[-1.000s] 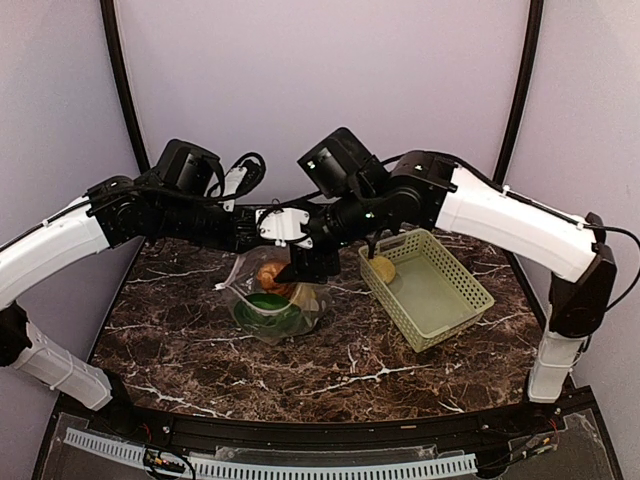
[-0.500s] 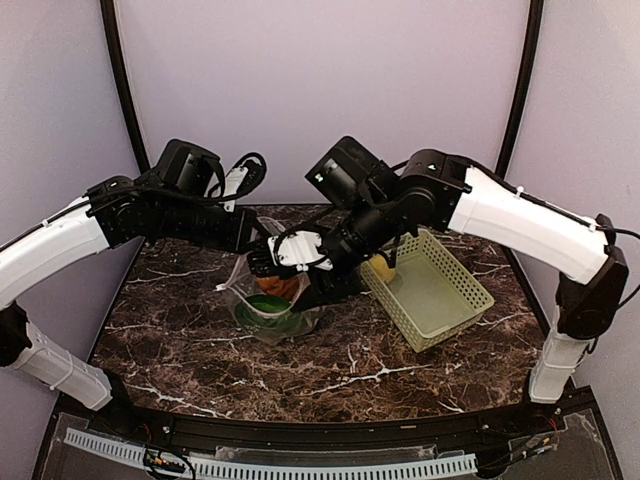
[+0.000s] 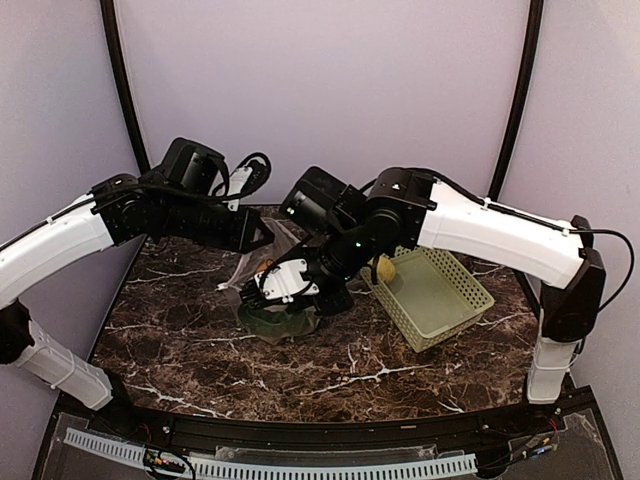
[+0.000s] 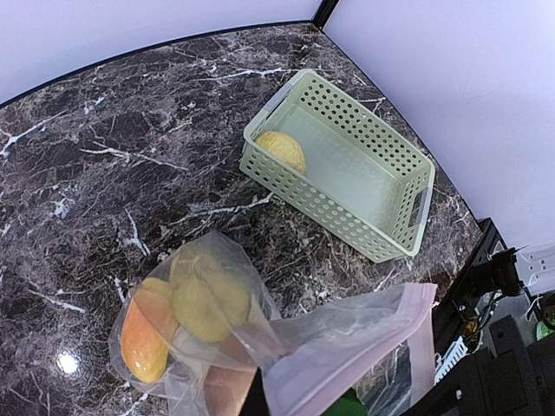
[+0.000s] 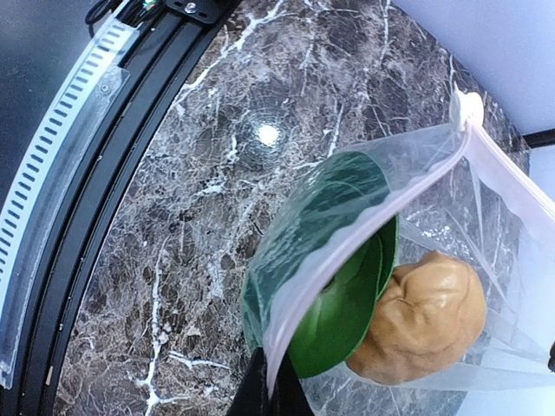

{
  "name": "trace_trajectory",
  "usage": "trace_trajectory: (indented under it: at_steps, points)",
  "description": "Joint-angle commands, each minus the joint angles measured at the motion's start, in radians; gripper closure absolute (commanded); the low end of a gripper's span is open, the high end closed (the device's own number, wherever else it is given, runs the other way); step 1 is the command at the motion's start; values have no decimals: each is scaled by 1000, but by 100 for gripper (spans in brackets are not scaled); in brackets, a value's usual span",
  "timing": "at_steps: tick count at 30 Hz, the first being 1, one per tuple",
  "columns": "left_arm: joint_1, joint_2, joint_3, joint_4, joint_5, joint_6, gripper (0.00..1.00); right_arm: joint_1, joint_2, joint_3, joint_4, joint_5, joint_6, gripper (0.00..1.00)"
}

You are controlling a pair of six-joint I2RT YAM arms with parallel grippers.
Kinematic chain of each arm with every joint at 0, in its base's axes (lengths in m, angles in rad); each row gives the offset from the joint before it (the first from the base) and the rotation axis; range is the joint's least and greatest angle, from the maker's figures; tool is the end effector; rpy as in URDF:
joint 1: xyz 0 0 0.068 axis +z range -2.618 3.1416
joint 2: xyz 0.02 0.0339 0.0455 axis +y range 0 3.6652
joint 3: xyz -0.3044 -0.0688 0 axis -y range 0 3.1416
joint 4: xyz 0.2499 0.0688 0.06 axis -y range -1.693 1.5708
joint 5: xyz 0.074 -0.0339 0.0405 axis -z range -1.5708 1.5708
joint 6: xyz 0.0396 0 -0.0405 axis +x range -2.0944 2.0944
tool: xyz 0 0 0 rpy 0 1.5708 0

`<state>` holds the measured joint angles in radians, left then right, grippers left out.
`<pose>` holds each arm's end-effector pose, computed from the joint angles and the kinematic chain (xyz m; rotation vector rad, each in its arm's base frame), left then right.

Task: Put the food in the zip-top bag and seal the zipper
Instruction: Adjust the zipper food storage bag at the center of the board.

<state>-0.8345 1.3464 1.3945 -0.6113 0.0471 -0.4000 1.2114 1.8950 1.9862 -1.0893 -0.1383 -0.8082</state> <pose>0.1967 -0.2198 0.4216 0.5098 2.1752 -0.7557 0.1432 0.3967 0.3894 -2.2198 1.3325 0.3283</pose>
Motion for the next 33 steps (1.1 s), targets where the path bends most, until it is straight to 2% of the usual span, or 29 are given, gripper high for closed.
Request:
trace_trajectory:
  at_steps: [1, 3, 6, 10, 14, 19, 23, 27, 30, 33]
  points:
    - [-3, 17, 102, -54, -8, 34, 99, 17, -56, 67, 85, 114, -40, 100]
    - [-3, 9, 90, -34, -30, 28, 99, 13, -76, 110, 126, 162, -39, 100]
    - [-3, 28, 43, 21, -8, 23, 99, 9, -78, 139, 143, 116, -22, 100]
    - [-3, 104, 88, -47, 28, 29, 99, 7, -75, 74, 172, 162, -21, 100]
    - [-2, 95, 94, -38, 33, 28, 99, 7, -91, 21, 182, 161, -14, 100]
    - [-3, 35, 202, -92, -118, 92, 99, 1, -120, 55, 203, 173, -9, 99]
    - [-2, -33, 138, -9, -128, 90, 99, -4, -119, 33, 200, 143, 3, 98]
    - [-2, -9, 62, 8, -59, 61, 99, -4, -114, -18, 201, 143, 7, 96]
    - [-1, 26, 34, 7, 3, 52, 99, -5, -118, -31, 209, 143, 8, 92]
    - [-2, 73, 14, 15, 17, 50, 99, -7, -115, -33, 212, 143, 10, 80]
